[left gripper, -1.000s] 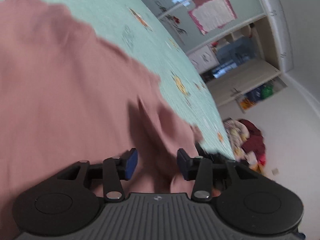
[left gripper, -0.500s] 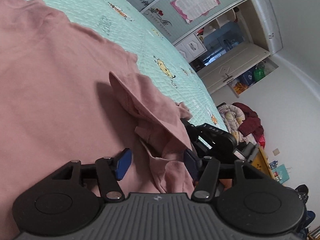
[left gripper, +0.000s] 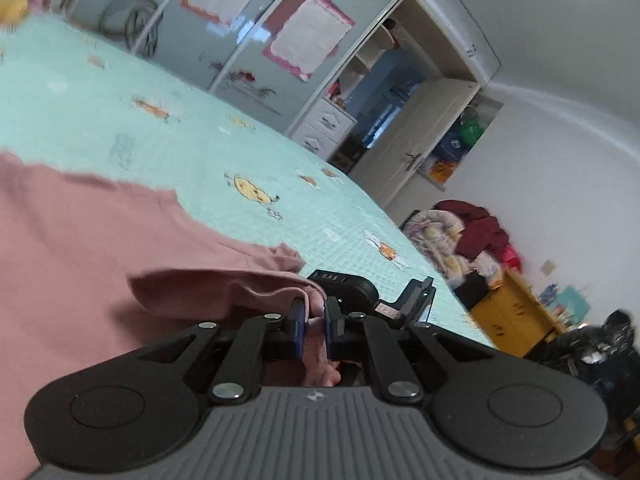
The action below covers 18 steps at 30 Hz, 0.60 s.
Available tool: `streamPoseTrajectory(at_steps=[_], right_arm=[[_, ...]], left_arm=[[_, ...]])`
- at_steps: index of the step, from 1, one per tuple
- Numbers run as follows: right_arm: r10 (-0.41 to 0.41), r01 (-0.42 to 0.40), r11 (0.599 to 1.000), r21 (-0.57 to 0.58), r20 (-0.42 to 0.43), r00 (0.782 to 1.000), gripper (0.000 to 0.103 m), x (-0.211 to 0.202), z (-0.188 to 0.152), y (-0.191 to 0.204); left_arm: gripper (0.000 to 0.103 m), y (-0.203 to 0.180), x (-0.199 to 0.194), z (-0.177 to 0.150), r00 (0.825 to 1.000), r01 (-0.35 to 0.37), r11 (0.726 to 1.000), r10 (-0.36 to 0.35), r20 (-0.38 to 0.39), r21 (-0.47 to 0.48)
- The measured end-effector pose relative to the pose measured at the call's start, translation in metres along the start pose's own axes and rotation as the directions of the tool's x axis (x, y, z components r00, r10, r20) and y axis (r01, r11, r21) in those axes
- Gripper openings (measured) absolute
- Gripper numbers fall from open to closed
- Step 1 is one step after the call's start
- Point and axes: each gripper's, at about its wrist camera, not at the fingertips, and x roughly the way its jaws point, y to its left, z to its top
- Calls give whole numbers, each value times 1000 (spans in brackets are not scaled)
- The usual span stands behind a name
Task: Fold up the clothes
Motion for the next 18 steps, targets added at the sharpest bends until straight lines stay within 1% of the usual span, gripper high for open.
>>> streamPoseTrajectory(at_steps=[1, 2, 3, 4, 5, 6, 7, 8, 9, 11, 12, 13, 14, 16, 18], right_arm=[[0, 0, 1000, 1, 0, 1000, 0, 0, 0, 0], [1, -1, 1000, 1, 0, 1000, 0, 0, 0, 0], [0, 0, 1000, 0, 0, 1000, 0, 0, 0, 0], [0, 0, 1000, -1, 0, 1000, 0, 0, 0, 0], [1, -1, 1000, 0, 0, 1000, 0, -1, 0, 0], [2, -2, 1000, 1, 0, 1000, 0, -1, 0, 0], [3, -3, 1000, 2, 0, 1000, 0, -1, 0, -1], [5, -5, 1000, 4, 0, 1000, 0, -1, 1, -1], [8, -8, 1000, 7, 0, 1000, 0, -1, 1, -2], [10, -10, 1000, 10, 1, 1000, 0, -1, 1, -3], [9, -9, 1000, 9, 1, 1000, 0, -1, 1, -3], [8, -8, 1000, 9, 1, 1000, 0, -1, 1, -2], [8, -8, 1000, 9, 1, 1000, 0, -2, 1, -3], [9, -9, 1000, 10, 1, 1000, 0, -2, 2, -3], [10, -10, 1000, 12, 1, 1000, 0, -2, 2, -3]], left_arm=[[9, 3, 5, -7, 998, -51, 999, 51, -27, -2], [14, 8, 12, -15, 992, -109, 994, 109, -64, -2], [19, 20, 21, -23, 979, -168, 985, 163, -126, -34], [21, 37, 29, -30, 963, -202, 973, 177, -202, -109], [21, 54, 31, -36, 959, -195, 960, 143, -243, -203], [22, 69, 28, -40, 968, -162, 943, 95, -232, -289], [23, 80, 25, -39, 976, -136, 932, 68, -206, -335], [25, 87, 25, -35, 980, -122, 927, 56, -189, -356], [34, 94, 25, -32, 984, -107, 920, 45, -170, -376], [42, 112, 33, -21, 989, -69, 908, 7, -151, -414], [42, 122, 41, -15, 987, -48, 893, -27, -160, -448], [42, 130, 48, -10, 983, -22, 870, -70, -168, -493], [43, 137, 54, -6, 980, 9, 844, -115, -165, -537], [45, 151, 52, -4, 969, 81, 799, -203, -141, -596], [55, 158, 45, -8, 948, 175, 752, -303, -97, -635]])
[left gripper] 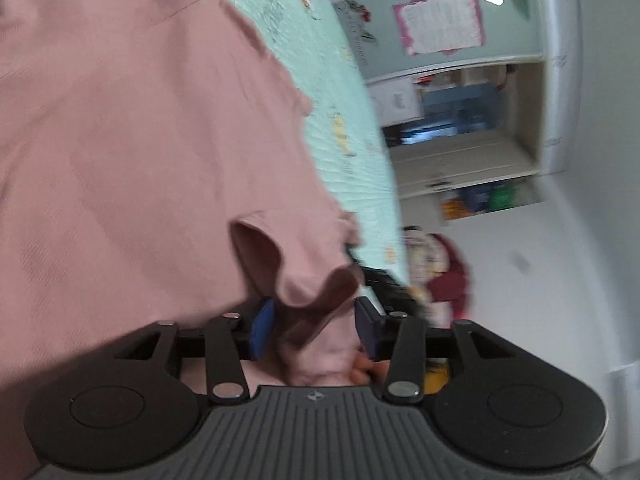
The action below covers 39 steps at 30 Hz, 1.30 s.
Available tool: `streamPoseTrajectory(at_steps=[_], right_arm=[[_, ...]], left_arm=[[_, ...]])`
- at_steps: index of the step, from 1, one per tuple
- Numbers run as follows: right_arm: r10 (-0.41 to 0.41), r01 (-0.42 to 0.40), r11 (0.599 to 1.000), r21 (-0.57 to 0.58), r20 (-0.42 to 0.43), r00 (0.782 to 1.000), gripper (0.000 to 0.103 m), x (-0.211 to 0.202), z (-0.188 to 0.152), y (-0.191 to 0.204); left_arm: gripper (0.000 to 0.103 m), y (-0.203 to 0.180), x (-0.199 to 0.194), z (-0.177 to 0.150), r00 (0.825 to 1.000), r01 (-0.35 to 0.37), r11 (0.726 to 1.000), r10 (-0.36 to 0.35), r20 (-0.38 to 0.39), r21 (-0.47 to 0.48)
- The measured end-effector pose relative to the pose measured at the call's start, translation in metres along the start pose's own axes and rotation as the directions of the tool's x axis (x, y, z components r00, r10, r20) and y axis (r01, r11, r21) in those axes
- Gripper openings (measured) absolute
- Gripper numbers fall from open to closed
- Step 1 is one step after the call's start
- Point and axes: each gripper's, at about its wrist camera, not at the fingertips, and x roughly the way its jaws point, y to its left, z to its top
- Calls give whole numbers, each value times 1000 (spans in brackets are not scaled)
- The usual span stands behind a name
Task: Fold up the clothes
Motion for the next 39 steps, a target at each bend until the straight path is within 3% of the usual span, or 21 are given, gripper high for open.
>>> streamPoseTrajectory(at_steps=[2, 3, 6, 11, 13, 14, 16, 17, 20, 22, 23, 24, 26, 30, 33, 35, 39], right_arm=[[3, -3, 1000, 3, 0, 1000, 0, 0, 0, 0], [3, -3, 1000, 2, 0, 1000, 0, 0, 0, 0], [4, -4, 1000, 2, 1, 1000, 0, -1, 1, 1], [4, -4, 1000, 2, 1, 1000, 0, -1, 2, 0], [5, -5, 1000, 4, 1, 1000, 0, -1, 1, 0], [6, -6, 1000, 4, 1, 1000, 0, -1, 2, 0], [8, -8, 1000, 7, 0, 1000, 0, -1, 2, -1], [10, -10, 1000, 8, 0, 1000, 0, -1, 2, -1], [14, -14, 1000, 11, 0, 1000, 0, -1, 2, -1], [17, -17, 1000, 12, -1, 1000, 0, -1, 2, -1], [18, -18, 1000, 13, -1, 1000, 0, -1, 2, -1], [17, -17, 1000, 12, -1, 1000, 0, -1, 2, -1], [16, -16, 1000, 11, 0, 1000, 0, -1, 2, -1], [18, -18, 1000, 13, 1, 1000, 0, -1, 2, 1], [21, -21, 1000, 15, 1, 1000, 0, 0, 2, 1], [20, -20, 1000, 16, 1, 1000, 0, 0, 2, 0], [19, -19, 1000, 16, 1, 1000, 0, 1, 3, 1]], left_arm=[[60, 8, -10, -4, 995, 92, 995, -93, -23, -22], [63, 11, -12, -6, 995, 95, 995, -96, -18, -29], [55, 11, -3, -1, 999, -29, 999, 30, 15, -40], [58, -7, 25, 17, 984, -173, 985, 174, 35, -14], [39, -17, 37, 31, 976, -215, 976, 215, 33, 30], [7, -28, 41, 39, 971, -236, 968, 233, 51, 87], [9, -58, 26, 49, 959, -266, 928, 228, 169, 260], [9, -74, 19, 52, 949, -290, 896, 222, 225, 337], [11, -110, 17, 54, 907, -394, 776, 242, 344, 492], [22, -104, 26, 55, 866, -490, 694, 323, 381, 527], [34, -93, 28, 55, 861, -504, 694, 359, 359, 515], [43, -78, 25, 55, 867, -495, 727, 378, 323, 476], [45, -49, 14, 47, 885, -460, 802, 377, 275, 382], [53, -22, -11, 10, 911, -382, 892, 319, 263, 242], [64, -24, -9, -14, 935, -327, 911, 272, 228, 253], [72, -31, 1, -16, 936, -337, 895, 284, 210, 292], [73, -40, 12, -14, 927, -369, 887, 328, 182, 279]])
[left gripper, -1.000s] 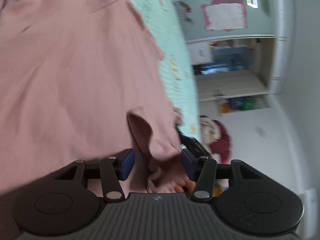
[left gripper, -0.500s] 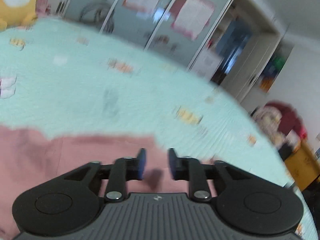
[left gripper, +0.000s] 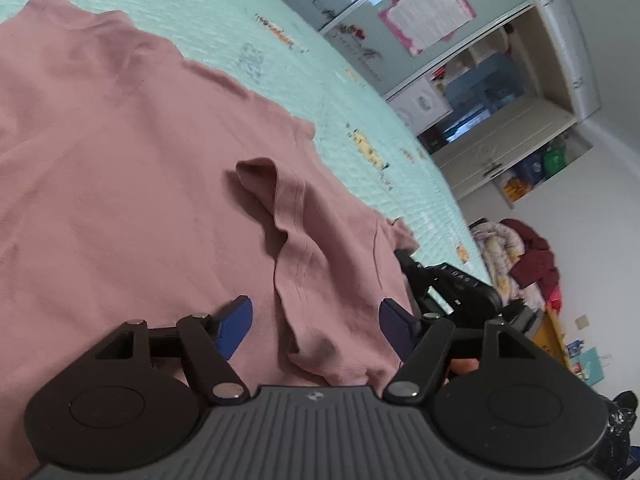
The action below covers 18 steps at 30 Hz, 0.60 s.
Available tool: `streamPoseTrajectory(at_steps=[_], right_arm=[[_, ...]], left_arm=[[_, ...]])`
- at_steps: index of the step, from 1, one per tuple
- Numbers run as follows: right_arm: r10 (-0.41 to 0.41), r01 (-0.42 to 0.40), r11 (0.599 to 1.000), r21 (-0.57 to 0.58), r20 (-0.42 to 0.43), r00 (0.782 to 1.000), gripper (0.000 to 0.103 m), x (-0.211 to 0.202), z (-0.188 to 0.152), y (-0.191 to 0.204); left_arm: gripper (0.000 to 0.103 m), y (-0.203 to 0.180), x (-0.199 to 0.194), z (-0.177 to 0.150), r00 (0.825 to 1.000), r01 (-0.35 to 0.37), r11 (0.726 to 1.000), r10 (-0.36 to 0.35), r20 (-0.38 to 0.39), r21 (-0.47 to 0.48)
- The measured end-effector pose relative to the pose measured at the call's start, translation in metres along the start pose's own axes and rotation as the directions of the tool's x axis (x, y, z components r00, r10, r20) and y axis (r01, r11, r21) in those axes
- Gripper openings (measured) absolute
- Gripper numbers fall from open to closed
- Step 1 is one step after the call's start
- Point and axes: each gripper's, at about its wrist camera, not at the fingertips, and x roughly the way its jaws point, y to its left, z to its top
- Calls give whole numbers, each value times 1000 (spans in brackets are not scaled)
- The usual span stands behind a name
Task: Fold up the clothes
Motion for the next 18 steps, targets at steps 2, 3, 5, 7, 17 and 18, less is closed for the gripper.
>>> streamPoseTrajectory(at_steps=[2, 3, 5, 7, 17, 18], right_arm=[[1, -1, 1000, 1, 0, 1000, 0, 0, 0, 0], [1, -1, 1000, 1, 0, 1000, 0, 0, 0, 0], [2, -2, 1000, 2, 0, 1000, 0, 1, 0, -1], [3, -3, 1000, 4, 0, 1000, 0, 1, 0, -1], [12, -12, 1000, 13, 1, 1000, 0, 2, -1, 0], [10, -10, 1000, 12, 1, 1000, 0, 2, -1, 1]], left_arm=[[71, 1, 3, -1, 1000, 5, 1000, -5, -20, -20], [67, 3, 3, -1, 1000, 11, 1000, -12, -29, -27], [34, 5, 4, -3, 997, 38, 998, -41, -65, -46], [0, 8, 2, -11, 987, 99, 990, -111, -118, -104], [1, 24, -32, -16, 999, 13, 997, -16, -37, -73], [1, 32, -28, -19, 997, 19, 993, -27, -67, -117]])
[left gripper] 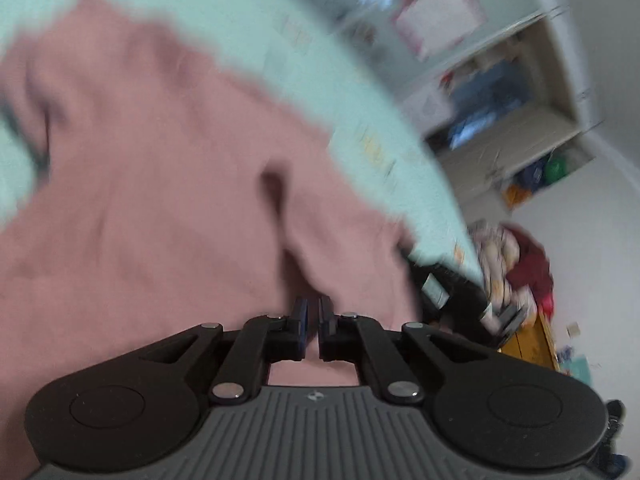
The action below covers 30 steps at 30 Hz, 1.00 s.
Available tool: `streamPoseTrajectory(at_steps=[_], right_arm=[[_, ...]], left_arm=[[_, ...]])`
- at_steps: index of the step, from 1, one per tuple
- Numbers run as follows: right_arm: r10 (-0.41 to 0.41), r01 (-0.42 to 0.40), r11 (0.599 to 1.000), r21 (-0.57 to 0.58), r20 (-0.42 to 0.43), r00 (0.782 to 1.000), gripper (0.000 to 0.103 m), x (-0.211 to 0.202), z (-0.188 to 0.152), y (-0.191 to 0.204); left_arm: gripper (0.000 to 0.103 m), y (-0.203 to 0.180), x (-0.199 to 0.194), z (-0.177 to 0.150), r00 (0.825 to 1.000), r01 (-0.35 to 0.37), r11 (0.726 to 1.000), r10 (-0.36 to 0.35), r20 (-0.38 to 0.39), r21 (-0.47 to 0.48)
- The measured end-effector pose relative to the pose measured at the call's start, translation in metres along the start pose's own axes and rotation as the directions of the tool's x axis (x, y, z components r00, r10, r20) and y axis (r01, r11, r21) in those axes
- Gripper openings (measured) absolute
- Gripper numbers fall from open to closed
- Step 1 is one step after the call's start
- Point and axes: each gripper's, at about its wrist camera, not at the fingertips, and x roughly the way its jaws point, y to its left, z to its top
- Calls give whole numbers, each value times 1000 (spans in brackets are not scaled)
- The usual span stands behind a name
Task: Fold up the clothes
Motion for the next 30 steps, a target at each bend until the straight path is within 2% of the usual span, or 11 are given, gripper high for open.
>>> streamPoseTrajectory(at_steps=[4, 6, 9, 12, 14, 16, 17, 18, 19, 23, 30], right_arm=[[0, 0, 1000, 0, 0, 1000, 0, 0, -1, 1], [1, -1, 1000, 0, 0, 1000, 0, 0, -1, 1], [0, 0, 1000, -1, 0, 1000, 0, 0, -2, -1], [-1, 1, 1000, -1, 0, 1000, 0, 0, -1, 0], [-1, 1, 1000, -1, 1, 1000, 0, 0, -1, 0], [0, 0, 1000, -1, 1, 1000, 0, 0, -1, 0], [0, 0, 1000, -1, 1, 1000, 0, 0, -1, 0], [0, 0, 1000, -1, 1, 1000, 0, 0, -1, 0], [0, 0, 1000, -3, 1, 1000, 0, 0, -1, -1], [6, -6, 1000, 0, 2, 1000, 0, -1, -1, -2], [-17, 17, 1000, 11, 11, 1000, 1, -15, -5, 0]], left_arm=[[6, -11, -17, -20, 995, 48, 996, -55, 87, 80], [22, -22, -21, -25, 986, 83, 987, -101, 132, 134], [25, -44, -26, -32, 964, 102, 964, -157, 214, 247], [31, -67, -36, -45, 928, 34, 929, -167, 334, 368], [41, -76, -18, -45, 954, 27, 914, -144, 261, 405], [39, -74, 19, -41, 991, 12, 914, -65, 117, 405], [38, -66, 35, -39, 997, -18, 921, -16, 82, 388], [15, -58, 47, -38, 997, -55, 930, 34, 66, 364], [9, -51, 53, -35, 996, -75, 935, 56, 66, 348], [8, -30, 50, -28, 998, -21, 958, 5, 60, 285], [15, -52, 2, -50, 997, -77, 931, 63, 50, 357]])
